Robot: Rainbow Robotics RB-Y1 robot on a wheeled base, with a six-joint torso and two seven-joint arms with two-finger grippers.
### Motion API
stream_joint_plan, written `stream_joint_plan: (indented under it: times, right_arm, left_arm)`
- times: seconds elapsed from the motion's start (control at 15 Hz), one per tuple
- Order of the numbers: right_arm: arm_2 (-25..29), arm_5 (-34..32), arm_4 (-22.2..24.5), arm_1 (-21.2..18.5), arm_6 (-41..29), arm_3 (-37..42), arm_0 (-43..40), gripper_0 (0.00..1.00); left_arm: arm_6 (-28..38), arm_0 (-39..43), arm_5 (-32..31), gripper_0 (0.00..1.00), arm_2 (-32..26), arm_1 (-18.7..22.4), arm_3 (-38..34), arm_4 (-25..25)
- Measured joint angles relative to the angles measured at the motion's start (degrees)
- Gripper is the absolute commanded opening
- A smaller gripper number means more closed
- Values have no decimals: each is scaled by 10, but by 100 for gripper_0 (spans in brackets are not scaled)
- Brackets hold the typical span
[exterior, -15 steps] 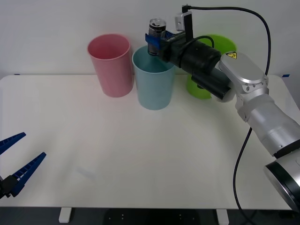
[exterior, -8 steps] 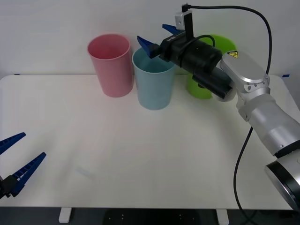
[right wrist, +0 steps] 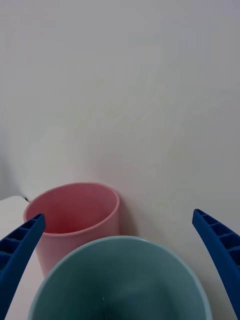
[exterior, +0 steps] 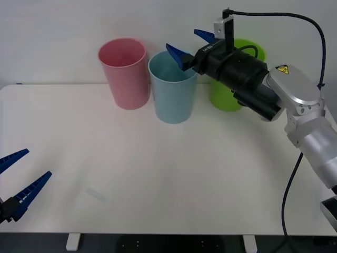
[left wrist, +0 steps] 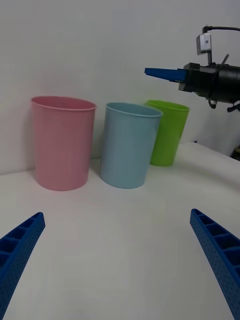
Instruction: Grasp the object on the table and drop it into the matching bin: aluminum can to the light blue bin, PET bottle to the pink bin.
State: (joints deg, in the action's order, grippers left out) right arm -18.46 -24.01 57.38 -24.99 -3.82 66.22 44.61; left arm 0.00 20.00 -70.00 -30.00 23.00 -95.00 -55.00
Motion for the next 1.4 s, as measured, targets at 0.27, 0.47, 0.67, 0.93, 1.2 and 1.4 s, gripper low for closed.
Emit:
stream_joint_plan:
  times: [0.27,0.47,0.67,0.93,1.2,1.4]
  right_arm:
    - [4,1,-13,-51,-3,97,-79,100]
    - [23,-2,-15,-82,1,150,-140,100]
    - [61,-19,-13,-97,16,194,-210,100]
    - [125,-99,2,-99,37,214,-279,100]
    - [172,-163,13,-100,58,218,-330,100]
    - [199,-197,21,-99,104,219,-372,100]
  left_arm:
    - [0,0,0,100,0,0,0,0]
    - [0,0,0,100,0,0,0,0]
    - [0,0,0,100,0,0,0,0]
    - [0,0,0,100,0,0,0,0]
    - [0,0,0,100,0,0,0,0]
    - [0,0,0,100,0,0,0,0]
